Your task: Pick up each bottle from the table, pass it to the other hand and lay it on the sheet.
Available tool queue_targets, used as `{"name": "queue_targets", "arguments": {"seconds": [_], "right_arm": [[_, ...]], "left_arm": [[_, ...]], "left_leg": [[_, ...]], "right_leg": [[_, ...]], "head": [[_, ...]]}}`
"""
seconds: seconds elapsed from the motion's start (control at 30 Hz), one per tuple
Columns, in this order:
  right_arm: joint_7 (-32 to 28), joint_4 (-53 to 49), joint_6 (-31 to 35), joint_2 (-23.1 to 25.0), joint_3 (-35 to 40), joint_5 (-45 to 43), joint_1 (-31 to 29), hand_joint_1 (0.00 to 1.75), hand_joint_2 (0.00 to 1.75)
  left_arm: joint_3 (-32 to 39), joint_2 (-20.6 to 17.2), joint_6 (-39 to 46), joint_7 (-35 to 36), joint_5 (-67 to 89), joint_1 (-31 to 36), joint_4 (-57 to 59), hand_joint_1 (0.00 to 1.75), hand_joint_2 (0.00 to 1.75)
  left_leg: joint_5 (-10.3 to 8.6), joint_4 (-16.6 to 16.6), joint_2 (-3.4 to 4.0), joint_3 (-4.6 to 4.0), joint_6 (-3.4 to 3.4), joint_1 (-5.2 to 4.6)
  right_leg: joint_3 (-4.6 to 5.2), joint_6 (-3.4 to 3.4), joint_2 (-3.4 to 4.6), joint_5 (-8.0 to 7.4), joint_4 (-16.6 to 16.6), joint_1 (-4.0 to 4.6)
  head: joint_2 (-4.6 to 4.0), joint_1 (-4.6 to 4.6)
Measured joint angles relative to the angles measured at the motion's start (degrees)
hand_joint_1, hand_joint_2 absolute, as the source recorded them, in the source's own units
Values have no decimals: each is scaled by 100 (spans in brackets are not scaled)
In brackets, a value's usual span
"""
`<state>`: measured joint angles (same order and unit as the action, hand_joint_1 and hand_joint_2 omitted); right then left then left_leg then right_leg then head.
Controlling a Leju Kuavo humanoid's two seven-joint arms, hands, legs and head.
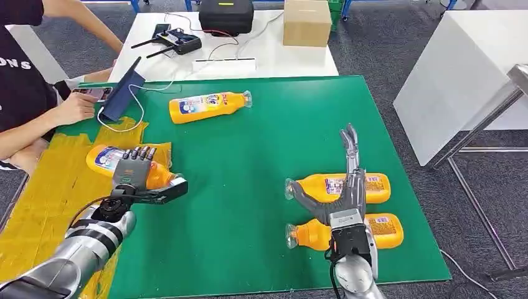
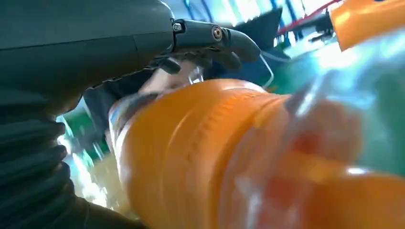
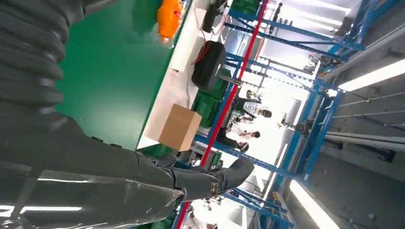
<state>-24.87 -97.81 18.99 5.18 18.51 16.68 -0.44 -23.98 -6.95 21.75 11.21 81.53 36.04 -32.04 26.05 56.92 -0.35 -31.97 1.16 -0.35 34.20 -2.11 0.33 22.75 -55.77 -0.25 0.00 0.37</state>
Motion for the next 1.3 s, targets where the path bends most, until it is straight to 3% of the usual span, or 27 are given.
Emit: {"name": "queue_targets", "arguments": {"seconds": [0.17, 0.47, 0.8, 1.1, 1.3], "right_arm": [[13, 0, 7, 0, 0, 15, 2, 0, 175], [44, 7, -9, 0, 0, 107, 1, 0, 175], [99, 4, 155, -83, 2, 700, 89, 0, 175], [1209, -201, -182, -951, 2, 2940, 70, 0, 175], [1701, -148, -1186, -1966, -219, 3324, -21, 0, 175]], "left_arm": [[318, 149, -122, -214, -174, 0, 29, 0, 175], [1059, 383, -513, -1375, -1629, -107, -109, 0, 175], [1408, 477, -498, -2280, -3429, -1080, -2071, 0, 175], [1576, 457, -914, -2710, -4755, -2228, -4567, 0, 175], [1601, 472, -1189, -2920, -5030, -2635, -5390, 0, 175]], "left_leg": [[0, 0, 1, 12, 0, 0], [0, 0, 5, 12, 0, 0], [1, 0, 9, -7, 0, 0], [4, 0, 6, -8, 3, -1], [5, 0, -1, -9, 6, -9]], "right_leg": [[-13, 0, 0, 0, -1, 0], [-13, 0, 2, 0, -1, 0], [6, 0, 4, 0, 0, 0], [7, -1, 3, 1, 2, 0], [6, -3, 0, 1, 4, -9]], "head": [[0, 2], [0, 2], [0, 2], [0, 0], [0, 2]]}}
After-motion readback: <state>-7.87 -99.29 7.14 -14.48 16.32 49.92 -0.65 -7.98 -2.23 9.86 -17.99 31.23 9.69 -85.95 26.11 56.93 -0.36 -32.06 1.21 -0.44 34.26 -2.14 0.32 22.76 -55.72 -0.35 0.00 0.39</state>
